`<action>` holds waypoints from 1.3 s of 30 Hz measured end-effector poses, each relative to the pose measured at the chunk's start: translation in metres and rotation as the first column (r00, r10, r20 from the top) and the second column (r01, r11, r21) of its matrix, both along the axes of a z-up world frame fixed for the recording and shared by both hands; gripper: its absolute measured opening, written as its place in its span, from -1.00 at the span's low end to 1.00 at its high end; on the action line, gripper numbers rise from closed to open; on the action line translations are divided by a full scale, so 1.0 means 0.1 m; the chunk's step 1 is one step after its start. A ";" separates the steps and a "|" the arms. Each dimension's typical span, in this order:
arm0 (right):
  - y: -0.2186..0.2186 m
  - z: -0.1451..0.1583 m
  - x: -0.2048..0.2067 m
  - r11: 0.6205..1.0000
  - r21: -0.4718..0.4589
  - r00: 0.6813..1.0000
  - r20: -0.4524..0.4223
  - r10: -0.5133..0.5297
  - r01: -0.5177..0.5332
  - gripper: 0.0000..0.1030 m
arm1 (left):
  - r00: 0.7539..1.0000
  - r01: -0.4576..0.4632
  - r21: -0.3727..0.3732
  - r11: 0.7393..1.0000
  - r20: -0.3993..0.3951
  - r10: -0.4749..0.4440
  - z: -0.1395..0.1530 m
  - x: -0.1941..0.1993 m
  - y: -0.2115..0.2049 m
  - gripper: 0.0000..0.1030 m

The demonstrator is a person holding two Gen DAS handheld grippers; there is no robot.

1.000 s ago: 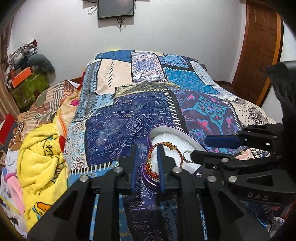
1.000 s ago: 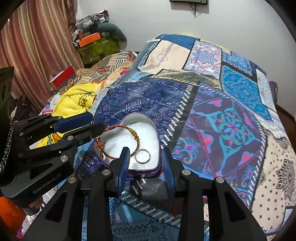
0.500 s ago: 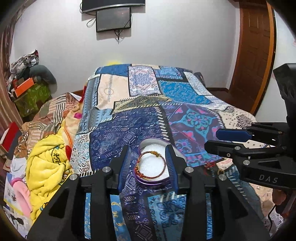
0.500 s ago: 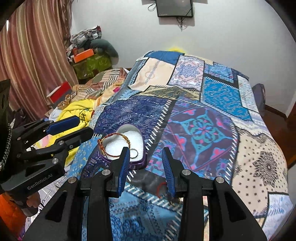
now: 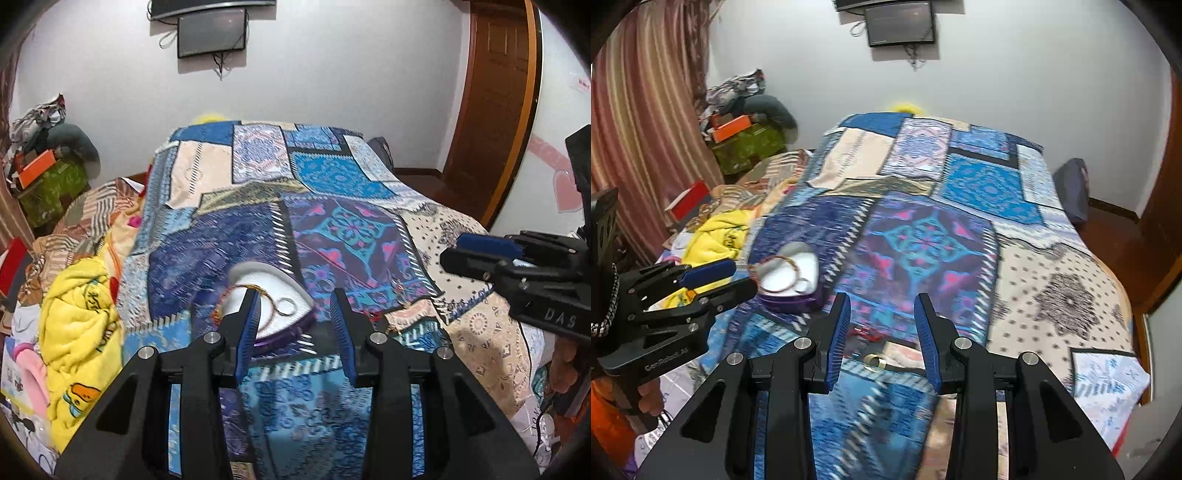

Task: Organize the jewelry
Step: 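Grasp the red string bracelet with the left tool while the right tool approaches a gold ring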

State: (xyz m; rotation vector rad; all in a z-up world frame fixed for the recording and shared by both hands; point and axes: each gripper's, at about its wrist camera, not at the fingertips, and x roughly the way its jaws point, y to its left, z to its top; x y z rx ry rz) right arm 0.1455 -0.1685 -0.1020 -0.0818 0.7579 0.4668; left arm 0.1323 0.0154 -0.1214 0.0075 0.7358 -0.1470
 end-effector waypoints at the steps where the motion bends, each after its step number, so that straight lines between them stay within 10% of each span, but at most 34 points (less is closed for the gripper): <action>1: -0.05 -0.02 0.01 1.000 -0.003 1.000 -0.003 -0.009 0.009 -0.37 | 1.000 0.009 -0.006 1.000 -0.012 -0.009 -0.02 0.01 -0.04 -0.26; 34: -0.41 -0.72 0.30 1.000 -0.017 0.976 -0.218 0.007 -0.011 -0.37 | 0.951 0.174 -0.010 0.985 -0.258 -0.171 -1.03 0.54 -0.78 -0.26; 39: -0.33 -0.75 0.29 0.999 -0.016 0.973 -0.230 0.030 -0.034 -0.37 | 0.951 0.210 0.046 0.977 -0.243 -0.193 -1.07 0.56 -0.84 -0.70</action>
